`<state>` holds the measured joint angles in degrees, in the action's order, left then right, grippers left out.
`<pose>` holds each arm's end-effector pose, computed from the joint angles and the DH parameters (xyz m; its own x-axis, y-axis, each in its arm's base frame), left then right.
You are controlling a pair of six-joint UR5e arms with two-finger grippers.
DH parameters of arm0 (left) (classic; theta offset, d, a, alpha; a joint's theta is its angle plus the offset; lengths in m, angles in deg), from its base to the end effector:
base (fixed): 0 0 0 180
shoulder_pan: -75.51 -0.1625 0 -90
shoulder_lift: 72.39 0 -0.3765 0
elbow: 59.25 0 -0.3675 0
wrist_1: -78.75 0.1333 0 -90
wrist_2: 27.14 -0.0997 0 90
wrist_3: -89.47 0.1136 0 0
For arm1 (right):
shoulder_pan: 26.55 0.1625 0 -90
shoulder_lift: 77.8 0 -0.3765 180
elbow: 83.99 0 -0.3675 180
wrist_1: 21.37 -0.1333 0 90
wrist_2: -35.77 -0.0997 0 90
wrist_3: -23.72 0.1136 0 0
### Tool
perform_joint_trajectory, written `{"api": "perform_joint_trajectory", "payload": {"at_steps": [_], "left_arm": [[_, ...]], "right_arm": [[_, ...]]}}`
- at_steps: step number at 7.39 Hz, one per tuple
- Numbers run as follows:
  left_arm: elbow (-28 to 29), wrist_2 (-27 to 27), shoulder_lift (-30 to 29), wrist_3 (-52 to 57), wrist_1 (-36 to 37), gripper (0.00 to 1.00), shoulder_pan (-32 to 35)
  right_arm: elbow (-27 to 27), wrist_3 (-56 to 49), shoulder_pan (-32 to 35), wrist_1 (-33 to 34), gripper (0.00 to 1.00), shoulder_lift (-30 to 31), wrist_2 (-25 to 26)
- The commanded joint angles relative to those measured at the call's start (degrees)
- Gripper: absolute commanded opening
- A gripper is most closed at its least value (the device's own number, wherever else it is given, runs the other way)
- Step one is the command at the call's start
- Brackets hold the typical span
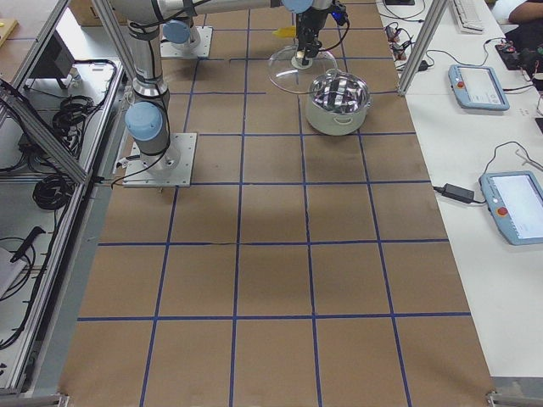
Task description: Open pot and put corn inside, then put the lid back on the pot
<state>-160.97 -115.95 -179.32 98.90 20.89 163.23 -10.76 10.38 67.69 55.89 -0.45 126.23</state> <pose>-0.1141 -0.5435 0.2392 -0.9920 0.1254 0.0105 0.1245 0.9902 -0.0634 0.1713 -0.5193 0.4290 -0.9534 -0.3006 -0.0269 -0.3012 0.9421 0.1477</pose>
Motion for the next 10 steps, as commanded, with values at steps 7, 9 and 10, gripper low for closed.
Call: {"api": "perform_joint_trajectory", "payload": {"at_steps": [7, 9, 10], "left_arm": [[54.0, 4.5, -27.2, -26.9, -20.5, 0.24, 21.8], [60.5, 4.4, -33.0, -29.5, -20.5, 0.25, 24.0], [61.5, 4.5, -34.0, -29.8, -20.5, 0.25, 24.3]], "right_arm": [[0.0, -0.2, 0.0, 0.1, 0.25, 0.0, 0.3], [0.0, -0.2, -0.1, 0.0, 0.25, 0.0, 0.4], [0.1, -0.3, -0.1, 0.1, 0.25, 0.0, 0.3]]}}
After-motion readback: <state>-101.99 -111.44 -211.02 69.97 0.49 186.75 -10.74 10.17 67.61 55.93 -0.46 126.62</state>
